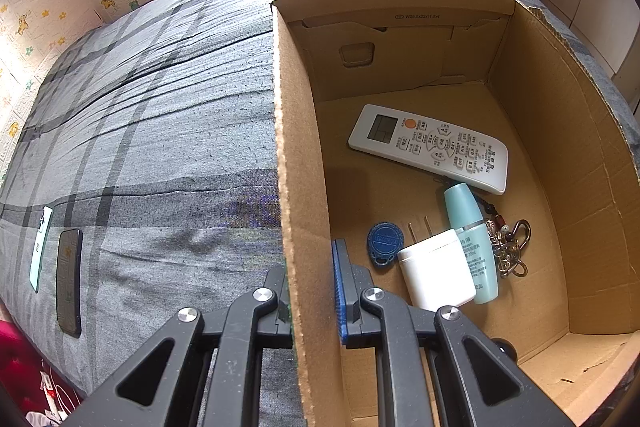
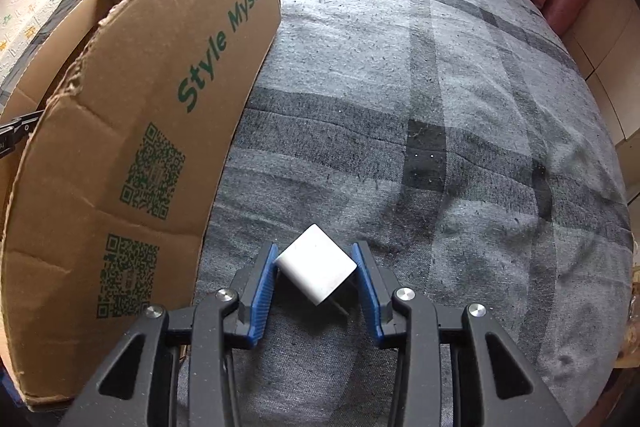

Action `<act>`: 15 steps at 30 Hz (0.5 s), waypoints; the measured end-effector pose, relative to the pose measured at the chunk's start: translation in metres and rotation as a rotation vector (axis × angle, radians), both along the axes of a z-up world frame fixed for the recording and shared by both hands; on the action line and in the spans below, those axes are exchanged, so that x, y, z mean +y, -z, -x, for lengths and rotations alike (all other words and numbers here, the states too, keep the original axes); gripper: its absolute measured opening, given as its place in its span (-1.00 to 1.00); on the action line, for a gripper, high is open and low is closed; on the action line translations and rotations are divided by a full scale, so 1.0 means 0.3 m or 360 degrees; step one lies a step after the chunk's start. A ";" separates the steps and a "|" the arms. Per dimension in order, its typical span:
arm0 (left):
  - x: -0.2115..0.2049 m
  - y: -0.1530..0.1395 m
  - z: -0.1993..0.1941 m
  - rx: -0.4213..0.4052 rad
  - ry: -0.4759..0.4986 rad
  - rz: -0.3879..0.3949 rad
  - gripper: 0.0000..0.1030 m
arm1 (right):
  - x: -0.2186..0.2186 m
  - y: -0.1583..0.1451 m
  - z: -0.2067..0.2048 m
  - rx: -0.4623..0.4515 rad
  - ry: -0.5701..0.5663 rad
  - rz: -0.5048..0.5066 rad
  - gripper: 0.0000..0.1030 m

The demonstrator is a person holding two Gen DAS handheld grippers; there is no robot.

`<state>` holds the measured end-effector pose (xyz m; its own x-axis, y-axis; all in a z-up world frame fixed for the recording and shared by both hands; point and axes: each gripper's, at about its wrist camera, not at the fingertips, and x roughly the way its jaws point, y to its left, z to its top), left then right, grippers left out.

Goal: Organize rigid objects
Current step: 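Grasp the white charger cube with the right gripper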

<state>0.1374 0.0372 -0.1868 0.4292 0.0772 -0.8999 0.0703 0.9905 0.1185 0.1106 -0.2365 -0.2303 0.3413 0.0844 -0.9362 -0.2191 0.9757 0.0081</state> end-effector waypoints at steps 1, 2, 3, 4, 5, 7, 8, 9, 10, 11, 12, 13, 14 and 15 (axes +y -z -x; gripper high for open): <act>0.001 0.000 0.000 0.0000 0.0000 -0.0001 -0.73 | -0.002 -0.001 -0.001 0.0005 0.0011 0.0003 -0.20; 0.001 0.000 0.000 0.0000 0.0000 -0.0001 -0.73 | -0.006 -0.004 -0.004 0.0011 0.0020 0.0001 -0.20; 0.000 0.000 0.000 0.0001 0.0000 -0.0001 -0.73 | -0.010 -0.007 -0.006 0.0016 0.0028 -0.0004 -0.20; 0.000 0.000 0.000 0.0001 0.0000 -0.0001 -0.73 | -0.012 -0.011 -0.007 0.0020 0.0034 -0.0004 -0.20; 0.000 0.000 0.000 0.0001 0.0000 -0.0001 -0.73 | -0.015 -0.013 -0.011 0.0031 0.0038 0.0006 -0.20; -0.001 0.000 0.000 0.0002 0.0000 -0.0006 -0.73 | -0.020 -0.019 -0.019 0.0053 0.0044 0.0022 -0.20; -0.001 -0.002 0.000 0.0001 0.0000 -0.0006 -0.73 | -0.021 -0.026 -0.021 0.0055 0.0046 0.0031 -0.20; -0.003 -0.003 0.000 0.0001 0.0000 -0.0005 -0.73 | -0.022 -0.035 -0.022 0.0058 0.0049 0.0040 -0.20; -0.003 -0.003 0.000 0.0001 0.0000 -0.0005 -0.73 | -0.024 -0.043 -0.020 0.0061 0.0052 0.0043 -0.20; -0.004 -0.004 0.000 0.0001 -0.0001 -0.0005 -0.73 | -0.026 -0.053 -0.021 0.0063 0.0058 0.0043 -0.20; -0.004 -0.004 0.000 0.0001 0.0000 -0.0005 -0.73 | -0.027 -0.063 -0.027 0.0066 0.0062 0.0045 -0.20; -0.003 -0.004 0.000 0.0001 0.0000 -0.0005 -0.73 | -0.029 -0.079 -0.030 0.0065 0.0068 0.0046 -0.20; -0.004 -0.004 0.000 0.0001 0.0000 -0.0005 -0.73 | -0.027 -0.092 -0.026 0.0065 0.0075 0.0047 -0.20; -0.004 -0.004 0.000 0.0002 -0.0001 -0.0005 -0.73 | -0.024 -0.106 -0.022 0.0070 0.0079 0.0046 -0.20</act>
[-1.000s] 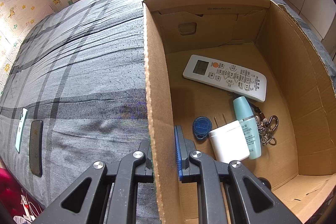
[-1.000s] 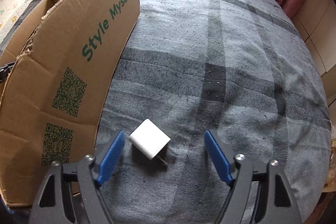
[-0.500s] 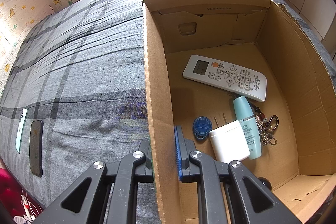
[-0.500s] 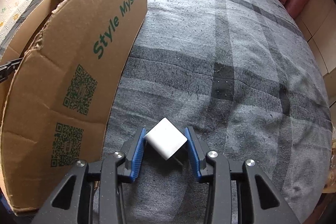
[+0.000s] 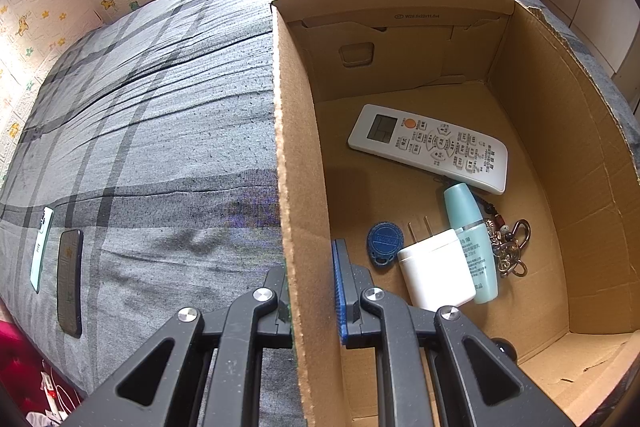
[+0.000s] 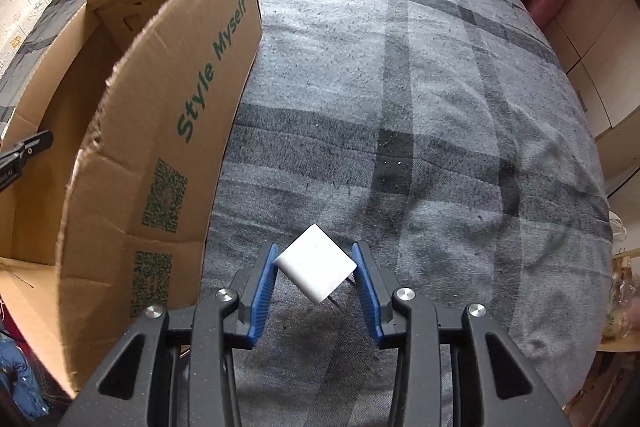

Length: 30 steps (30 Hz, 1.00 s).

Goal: Organize rigid objects
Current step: 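Grasp the white charger cube with the right gripper, then lift the charger cube and carry it over the box with the right gripper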

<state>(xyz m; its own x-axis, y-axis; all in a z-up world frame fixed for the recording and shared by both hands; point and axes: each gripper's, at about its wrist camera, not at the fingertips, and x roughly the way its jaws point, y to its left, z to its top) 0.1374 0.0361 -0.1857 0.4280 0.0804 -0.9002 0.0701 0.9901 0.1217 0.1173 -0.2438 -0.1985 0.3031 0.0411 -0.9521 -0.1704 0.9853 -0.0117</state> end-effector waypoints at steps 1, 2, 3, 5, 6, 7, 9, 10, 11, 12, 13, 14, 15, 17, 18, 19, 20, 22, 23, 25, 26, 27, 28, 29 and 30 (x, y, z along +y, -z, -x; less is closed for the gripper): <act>0.001 0.000 0.000 0.0001 -0.0001 0.0000 -0.73 | -0.002 -0.013 -0.004 0.0002 0.0005 -0.0006 -0.20; 0.000 -0.001 -0.001 0.0002 -0.0001 0.0001 -0.73 | -0.004 -0.029 -0.006 0.0000 0.0012 -0.0010 -0.20; 0.001 0.000 -0.002 0.0003 -0.0001 0.0002 -0.73 | -0.005 -0.040 -0.008 0.0002 0.0016 -0.0004 -0.20; 0.001 -0.001 -0.002 0.0002 -0.0001 0.0003 -0.73 | -0.007 -0.068 -0.010 0.0004 0.0027 0.0002 -0.20; 0.000 0.000 -0.002 0.0002 -0.0001 0.0005 -0.73 | -0.006 -0.077 -0.009 0.0002 0.0027 0.0002 -0.20; 0.001 0.001 -0.003 0.0002 0.0000 0.0005 -0.73 | -0.005 -0.093 -0.010 -0.0004 0.0027 0.0012 -0.20; 0.001 0.001 -0.003 0.0002 -0.0001 0.0006 -0.73 | -0.002 -0.117 -0.016 -0.0019 0.0023 0.0018 -0.20; 0.001 0.001 -0.003 0.0003 -0.0001 0.0006 -0.73 | 0.002 -0.131 -0.018 -0.0027 0.0020 0.0024 -0.20; 0.001 0.002 -0.003 0.0003 0.0000 0.0007 -0.73 | 0.006 -0.147 -0.020 -0.0044 0.0017 0.0028 -0.20; 0.002 0.003 -0.003 0.0002 0.0000 0.0008 -0.73 | 0.010 -0.162 -0.021 -0.0056 0.0011 0.0031 -0.20; 0.003 0.004 -0.003 0.0002 0.0000 0.0008 -0.73 | 0.015 -0.176 -0.024 -0.0066 0.0006 0.0032 -0.20; 0.003 0.004 -0.002 0.0002 0.0000 0.0008 -0.73 | 0.018 -0.192 -0.029 -0.0079 0.0004 0.0031 -0.20; 0.004 0.005 -0.003 0.0003 0.0000 0.0009 -0.73 | 0.022 -0.207 -0.035 -0.0091 0.0001 0.0032 -0.20; 0.005 0.006 -0.005 0.0005 -0.0001 0.0012 -0.73 | 0.030 -0.234 -0.047 -0.0117 -0.0004 0.0032 -0.20; 0.005 0.007 -0.005 0.0005 -0.0001 0.0013 -0.73 | 0.032 -0.243 -0.053 -0.0129 -0.0006 0.0032 -0.20; 0.006 0.008 -0.004 0.0004 -0.0002 0.0012 -0.73 | 0.037 -0.258 -0.058 -0.0139 -0.0007 0.0031 -0.20; 0.005 0.008 -0.004 0.0004 -0.0001 0.0011 -0.73 | 0.042 -0.273 -0.063 -0.0148 -0.0013 0.0023 -0.20; 0.004 0.009 -0.005 0.0004 0.0001 0.0008 -0.73 | 0.056 -0.300 -0.072 -0.0170 -0.0029 0.0013 -0.20; 0.004 0.010 -0.005 0.0004 0.0001 0.0008 -0.73 | 0.065 -0.314 -0.076 -0.0183 -0.0039 0.0012 -0.20; 0.005 0.010 -0.006 0.0005 -0.0001 0.0012 -0.73 | 0.084 -0.336 -0.084 -0.0204 -0.0053 0.0002 -0.20; 0.005 0.011 -0.006 0.0005 -0.0001 0.0013 -0.73 | 0.097 -0.349 -0.089 -0.0216 -0.0065 -0.0001 -0.20; 0.006 0.012 -0.006 0.0004 -0.0002 0.0015 -0.73 | 0.110 -0.361 -0.095 -0.0227 -0.0075 -0.0004 -0.20; 0.006 0.011 -0.005 0.0004 -0.0002 0.0016 -0.73 | 0.121 -0.368 -0.099 -0.0233 -0.0086 -0.0008 -0.20; 0.006 0.011 -0.005 0.0003 -0.0002 0.0017 -0.73 | 0.136 -0.378 -0.104 -0.0241 -0.0101 -0.0013 -0.20; 0.006 0.011 -0.005 0.0003 -0.0001 0.0016 -0.73 | 0.149 -0.384 -0.109 -0.0247 -0.0113 -0.0018 -0.20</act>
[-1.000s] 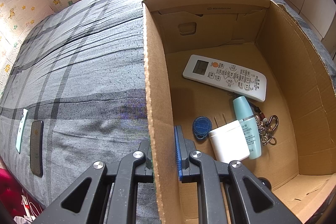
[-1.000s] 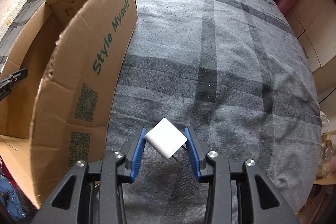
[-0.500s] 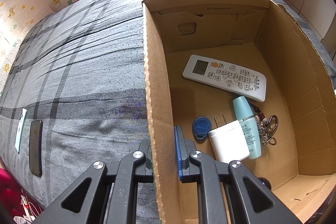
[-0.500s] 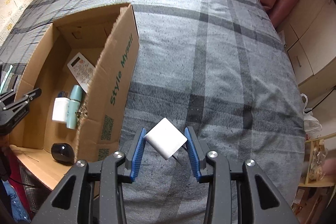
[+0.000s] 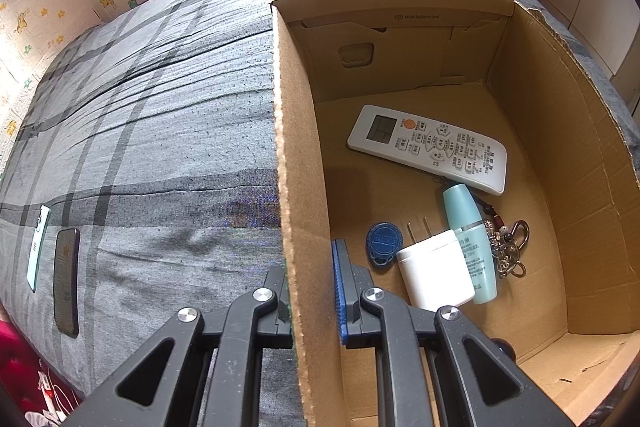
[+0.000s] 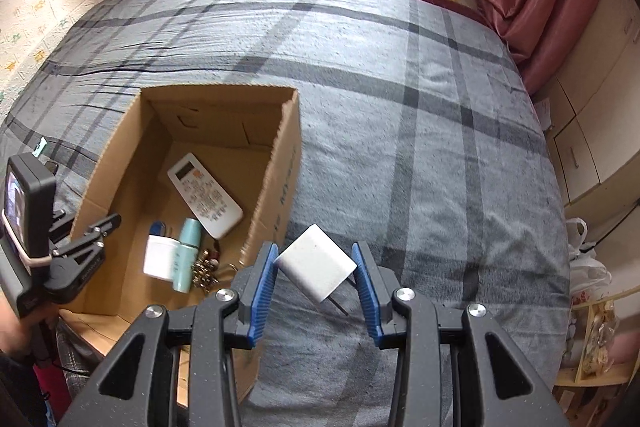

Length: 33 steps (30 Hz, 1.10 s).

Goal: Organize rigid objects
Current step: 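Lift the charger cube and carry it over the box with the right gripper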

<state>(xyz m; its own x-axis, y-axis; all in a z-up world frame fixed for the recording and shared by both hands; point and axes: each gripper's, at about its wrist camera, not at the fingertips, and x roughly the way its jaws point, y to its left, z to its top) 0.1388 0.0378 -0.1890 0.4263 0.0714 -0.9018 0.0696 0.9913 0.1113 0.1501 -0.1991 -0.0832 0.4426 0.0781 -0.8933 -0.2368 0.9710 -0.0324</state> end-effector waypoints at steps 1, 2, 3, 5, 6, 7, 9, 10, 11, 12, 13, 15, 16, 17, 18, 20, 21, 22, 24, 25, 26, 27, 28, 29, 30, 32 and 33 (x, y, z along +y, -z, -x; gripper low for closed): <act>0.001 0.000 0.001 0.0000 0.0000 0.0000 -0.73 | 0.017 -0.007 -0.007 -0.0007 -0.0016 -0.0004 -0.20; 0.001 0.000 0.001 0.0000 0.0000 0.0001 -0.73 | 0.031 -0.013 -0.011 -0.0013 -0.0027 -0.0007 -0.20; 0.000 0.000 0.001 0.0000 0.0000 0.0001 -0.73 | 0.045 -0.018 -0.014 -0.0019 -0.0040 -0.0012 -0.20; 0.001 0.000 0.001 0.0000 0.0000 0.0001 -0.73 | 0.081 -0.028 -0.023 -0.0028 -0.0069 -0.0020 -0.20; 0.000 0.000 0.001 0.0000 0.0000 0.0001 -0.73 | 0.100 -0.031 -0.027 -0.0031 -0.0083 -0.0021 -0.20; 0.000 0.000 0.001 0.0000 0.0000 0.0002 -0.73 | 0.118 -0.033 -0.031 -0.0033 -0.0096 -0.0025 -0.20; 0.001 0.000 0.001 0.0000 0.0000 0.0001 -0.73 | 0.153 -0.033 -0.038 -0.0033 -0.0122 -0.0029 -0.20; 0.001 0.000 0.001 0.0000 0.0000 0.0003 -0.73 | 0.170 -0.032 -0.042 -0.0033 -0.0134 -0.0030 -0.20; 0.001 0.001 0.000 0.0001 0.0000 0.0003 -0.73 | 0.184 -0.031 -0.045 -0.0031 -0.0143 -0.0031 -0.20; 0.001 0.000 0.000 0.0001 -0.0001 0.0003 -0.73 | 0.202 -0.028 -0.050 -0.0028 -0.0154 -0.0033 -0.20; 0.001 0.000 0.000 0.0001 0.0000 0.0003 -0.73 | 0.210 -0.024 -0.053 -0.0025 -0.0159 -0.0033 -0.20; 0.002 0.000 0.000 0.0001 0.0000 0.0003 -0.73 | 0.238 -0.014 -0.061 -0.0015 -0.0174 -0.0032 -0.20; 0.001 0.000 0.000 0.0001 0.0001 0.0002 -0.73 | 0.251 -0.008 -0.066 -0.0010 -0.0177 -0.0030 -0.20; 0.001 0.000 0.000 0.0001 0.0001 0.0003 -0.73 | 0.265 0.001 -0.070 -0.0003 -0.0183 -0.0029 -0.20; 0.002 0.001 0.000 0.0001 0.0000 0.0003 -0.73 | 0.276 0.008 -0.074 0.0005 -0.0186 -0.0033 -0.20; 0.002 0.000 0.000 0.0000 0.0000 0.0003 -0.73 | 0.301 0.028 -0.082 0.0020 -0.0199 -0.0031 -0.20; 0.002 0.000 0.000 0.0000 0.0001 0.0002 -0.73 | 0.311 0.037 -0.085 0.0028 -0.0207 -0.0030 -0.20; 0.002 0.000 0.000 0.0000 0.0001 0.0003 -0.73 | 0.322 0.048 -0.088 0.0034 -0.0217 -0.0032 -0.20; 0.001 0.002 0.000 0.0001 0.0000 0.0004 -0.73 | 0.345 0.073 -0.092 0.0047 -0.0240 -0.0033 -0.20; 0.001 0.002 0.000 0.0000 0.0000 0.0004 -0.73 | 0.355 0.087 -0.094 0.0057 -0.0247 -0.0027 -0.20; 0.001 0.002 0.000 0.0001 0.0000 0.0004 -0.73 | 0.365 0.102 -0.096 0.0065 -0.0255 -0.0023 -0.20; 0.001 0.002 0.000 0.0001 0.0000 0.0004 -0.73 | 0.374 0.114 -0.097 0.0073 -0.0259 -0.0018 -0.20; 0.001 0.002 0.000 0.0001 0.0000 0.0005 -0.73 | 0.381 0.128 -0.099 0.0082 -0.0260 -0.0011 -0.20; 0.000 0.002 0.000 0.0002 0.0000 0.0006 -0.73 | 0.388 0.143 -0.100 0.0093 -0.0259 -0.0005 -0.20; -0.001 0.003 -0.001 0.0002 0.0000 0.0005 -0.73 | 0.395 0.159 -0.099 0.0106 -0.0258 -0.0003 -0.20; -0.002 0.004 -0.001 0.0002 0.0000 0.0006 -0.73 | 0.408 0.186 -0.097 0.0127 -0.0261 0.0006 -0.20; -0.003 0.004 0.000 0.0002 0.0000 0.0006 -0.73 | 0.414 0.201 -0.098 0.0138 -0.0263 0.0010 -0.20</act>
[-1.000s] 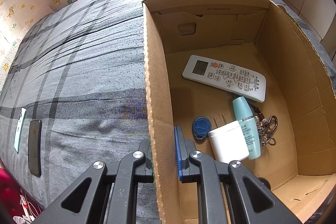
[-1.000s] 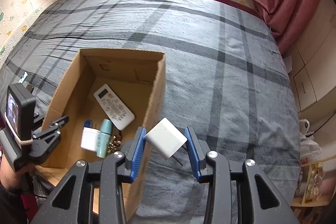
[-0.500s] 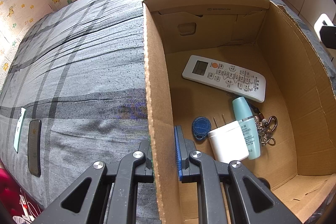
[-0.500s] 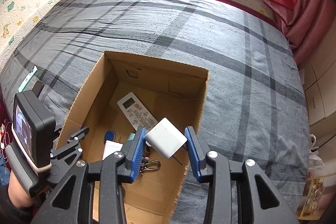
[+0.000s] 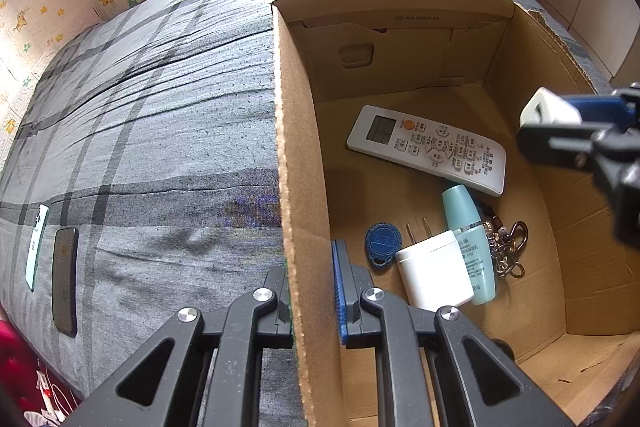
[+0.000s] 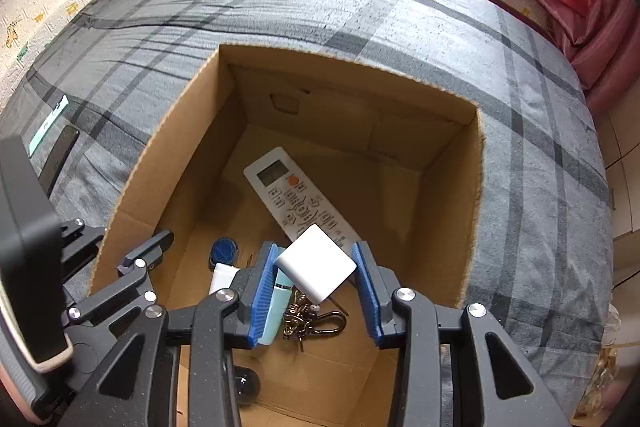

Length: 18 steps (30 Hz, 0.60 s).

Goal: Organize rigid objects
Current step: 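Lift the charger cube and carry it over the box with the right gripper, then open the right gripper to drop the charger cube into the box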

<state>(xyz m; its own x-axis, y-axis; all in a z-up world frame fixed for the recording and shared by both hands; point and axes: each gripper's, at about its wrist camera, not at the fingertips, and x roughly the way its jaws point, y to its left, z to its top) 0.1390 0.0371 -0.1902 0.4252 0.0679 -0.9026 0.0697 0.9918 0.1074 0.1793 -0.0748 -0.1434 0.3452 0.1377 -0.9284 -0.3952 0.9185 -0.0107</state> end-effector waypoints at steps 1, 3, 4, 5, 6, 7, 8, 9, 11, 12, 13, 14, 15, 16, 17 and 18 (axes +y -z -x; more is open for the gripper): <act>-0.001 0.001 0.000 0.0000 0.0000 0.0000 -0.73 | 0.008 0.017 0.000 0.0014 -0.0004 0.0002 -0.20; -0.001 0.001 0.000 -0.0001 0.0001 -0.0001 -0.73 | 0.018 0.043 -0.001 0.0030 -0.0004 0.0018 -0.20; -0.004 0.001 0.000 -0.0001 0.0000 -0.0001 -0.73 | 0.025 0.056 -0.002 0.0039 -0.0007 0.0025 -0.20; -0.001 0.001 0.000 -0.0001 0.0000 0.0001 -0.73 | 0.028 0.066 -0.002 0.0046 -0.0006 0.0031 -0.20; -0.002 0.000 0.000 -0.0002 0.0001 0.0000 -0.73 | 0.033 0.075 -0.004 0.0052 -0.0005 0.0037 -0.20; -0.003 0.001 0.000 -0.0002 0.0001 0.0000 -0.73 | 0.036 0.086 -0.007 0.0058 -0.0006 0.0042 -0.20; -0.002 0.001 0.000 -0.0002 0.0001 0.0001 -0.73 | 0.040 0.098 -0.010 0.0066 -0.0007 0.0051 -0.20; -0.002 0.000 0.000 -0.0001 0.0001 0.0000 -0.73 | 0.042 0.107 -0.014 0.0071 -0.0005 0.0057 -0.20; -0.002 0.000 0.000 -0.0002 0.0002 0.0000 -0.73 | 0.044 0.125 -0.024 0.0084 0.0000 0.0074 -0.20; -0.002 0.000 0.000 -0.0001 0.0002 -0.0001 -0.73 | 0.044 0.131 -0.027 0.0090 0.0002 0.0079 -0.20; -0.002 0.001 -0.001 -0.0001 0.0002 -0.0001 -0.73 | 0.043 0.141 -0.031 0.0102 0.0005 0.0082 -0.20; -0.001 0.001 -0.001 -0.0001 0.0002 0.0000 -0.73 | 0.042 0.148 -0.035 0.0108 0.0011 0.0088 -0.20; -0.001 0.001 -0.002 -0.0001 0.0002 -0.0001 -0.73 | 0.042 0.156 -0.040 0.0115 0.0018 0.0092 -0.19; -0.003 0.002 -0.002 0.0000 0.0003 -0.0001 -0.73 | 0.039 0.164 -0.044 0.0128 0.0027 0.0090 -0.19; -0.003 0.002 -0.003 0.0000 0.0003 -0.0001 -0.73 | 0.034 0.172 -0.048 0.0141 0.0037 0.0086 -0.19; -0.002 0.002 -0.002 0.0001 0.0003 0.0000 -0.73 | 0.031 0.178 -0.050 0.0148 0.0043 0.0085 -0.19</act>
